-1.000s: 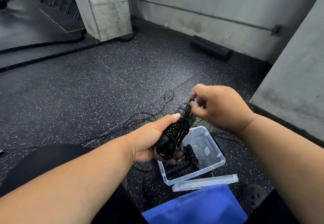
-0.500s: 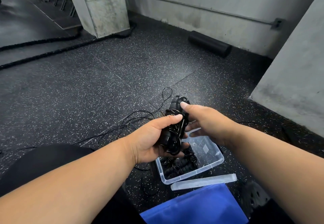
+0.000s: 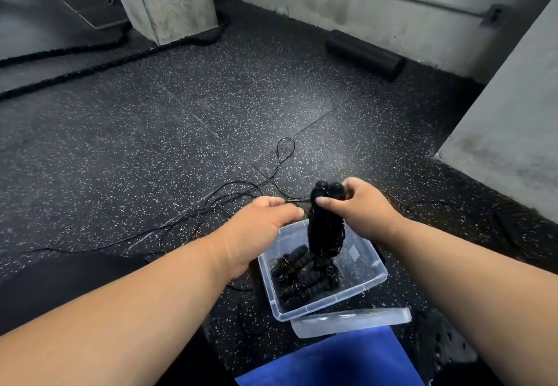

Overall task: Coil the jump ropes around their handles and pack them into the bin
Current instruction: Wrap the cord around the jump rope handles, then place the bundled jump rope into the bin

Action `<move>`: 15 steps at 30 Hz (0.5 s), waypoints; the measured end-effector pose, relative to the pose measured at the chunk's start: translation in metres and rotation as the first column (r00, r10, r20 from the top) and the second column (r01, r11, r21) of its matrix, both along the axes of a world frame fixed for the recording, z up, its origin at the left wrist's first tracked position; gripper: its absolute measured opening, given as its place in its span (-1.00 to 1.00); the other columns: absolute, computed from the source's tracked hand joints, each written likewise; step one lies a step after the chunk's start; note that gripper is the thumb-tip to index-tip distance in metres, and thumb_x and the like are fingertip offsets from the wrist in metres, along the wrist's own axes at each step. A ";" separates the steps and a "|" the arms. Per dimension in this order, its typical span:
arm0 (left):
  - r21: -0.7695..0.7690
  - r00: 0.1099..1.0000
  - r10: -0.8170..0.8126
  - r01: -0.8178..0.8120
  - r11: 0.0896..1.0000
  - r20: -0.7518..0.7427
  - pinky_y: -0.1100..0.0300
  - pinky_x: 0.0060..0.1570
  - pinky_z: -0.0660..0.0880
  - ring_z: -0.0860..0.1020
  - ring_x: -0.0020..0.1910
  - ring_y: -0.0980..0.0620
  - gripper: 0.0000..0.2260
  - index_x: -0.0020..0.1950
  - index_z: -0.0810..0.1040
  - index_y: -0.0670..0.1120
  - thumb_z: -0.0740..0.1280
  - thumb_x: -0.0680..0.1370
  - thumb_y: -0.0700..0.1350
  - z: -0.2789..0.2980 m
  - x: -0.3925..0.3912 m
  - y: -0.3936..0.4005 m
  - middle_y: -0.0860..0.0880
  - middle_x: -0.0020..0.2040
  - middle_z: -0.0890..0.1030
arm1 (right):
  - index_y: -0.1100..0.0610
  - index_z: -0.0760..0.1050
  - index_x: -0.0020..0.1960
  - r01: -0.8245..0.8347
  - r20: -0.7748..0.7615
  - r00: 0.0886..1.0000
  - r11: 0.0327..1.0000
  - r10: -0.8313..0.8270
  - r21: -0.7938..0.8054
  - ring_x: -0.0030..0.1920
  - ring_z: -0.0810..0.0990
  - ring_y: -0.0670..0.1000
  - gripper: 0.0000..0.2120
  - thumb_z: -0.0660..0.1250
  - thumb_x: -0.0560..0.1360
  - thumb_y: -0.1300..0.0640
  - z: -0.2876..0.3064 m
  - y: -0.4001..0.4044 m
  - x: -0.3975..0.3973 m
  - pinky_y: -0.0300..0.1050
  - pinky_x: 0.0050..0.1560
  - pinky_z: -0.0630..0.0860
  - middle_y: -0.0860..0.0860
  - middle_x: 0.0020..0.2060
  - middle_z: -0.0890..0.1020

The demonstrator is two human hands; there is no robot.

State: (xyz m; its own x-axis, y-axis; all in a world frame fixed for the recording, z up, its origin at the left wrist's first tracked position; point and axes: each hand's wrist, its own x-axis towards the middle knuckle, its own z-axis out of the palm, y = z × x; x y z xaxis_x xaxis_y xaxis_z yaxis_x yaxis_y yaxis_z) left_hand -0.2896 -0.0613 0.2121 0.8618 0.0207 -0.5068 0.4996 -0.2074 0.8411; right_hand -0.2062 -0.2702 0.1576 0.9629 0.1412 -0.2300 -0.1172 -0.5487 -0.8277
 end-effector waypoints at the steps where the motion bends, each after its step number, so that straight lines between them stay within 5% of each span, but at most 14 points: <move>1: 0.027 1.000 -0.021 0.021 0.999 0.003 0.22 0.01 0.39 0.50 0.17 0.20 -0.57 0.39 0.52 0.08 0.48 0.55 0.12 0.000 0.003 0.000 0.12 0.23 0.59 | 0.08 0.53 -0.06 0.014 0.004 1.000 0.993 -0.013 -0.116 -0.19 0.66 -0.06 -0.60 0.58 0.39 -0.19 -0.017 -0.007 0.005 -0.05 -0.14 0.60 -0.07 -0.20 0.68; 6: 0.168 0.995 -0.101 0.096 0.981 0.025 0.31 -0.11 0.38 0.56 0.09 0.23 -0.72 0.27 0.58 0.11 0.44 0.58 0.11 -0.006 0.020 0.002 0.15 0.12 0.64 | 0.01 0.40 -0.06 -0.090 -0.096 0.994 0.866 0.049 -0.491 -0.10 0.62 0.07 -0.54 0.53 0.40 -0.28 -0.093 -0.039 0.024 -0.03 -0.11 0.52 -0.02 -0.09 0.65; 9: 0.213 0.990 -0.137 0.139 0.967 -0.022 0.28 -0.04 0.44 0.59 0.11 0.18 -0.77 0.19 0.61 0.15 0.45 0.57 0.15 -0.010 0.029 0.003 0.16 0.10 0.66 | 0.04 0.43 0.15 -0.188 -0.144 0.982 0.759 0.125 -0.624 0.02 0.65 0.15 -0.50 0.53 0.43 -0.24 -0.129 -0.045 0.036 -0.03 -0.05 0.54 0.05 0.03 0.69; 12: 0.253 0.984 -0.157 0.173 0.952 -0.083 0.25 0.04 0.48 0.61 0.14 0.13 -0.76 0.18 0.62 0.17 0.44 0.55 0.19 -0.018 0.039 0.004 0.15 0.12 0.67 | 0.10 0.34 0.29 -0.280 -0.183 0.959 0.649 0.215 -0.707 0.06 0.67 0.20 -0.41 0.49 0.47 -0.19 -0.162 -0.040 0.046 0.04 -0.01 0.59 0.10 0.07 0.68; 15: 0.264 0.981 -0.149 0.178 0.948 -0.126 0.21 0.06 0.50 0.62 0.11 0.13 -0.77 0.15 0.63 0.17 0.45 0.55 0.20 -0.025 0.048 0.004 0.16 0.10 0.68 | 0.11 0.28 0.23 -0.329 -0.218 0.943 0.624 0.250 -0.708 0.01 0.68 0.26 -0.54 0.43 0.53 -0.05 -0.191 -0.036 0.053 0.03 -0.12 0.52 0.13 0.01 0.67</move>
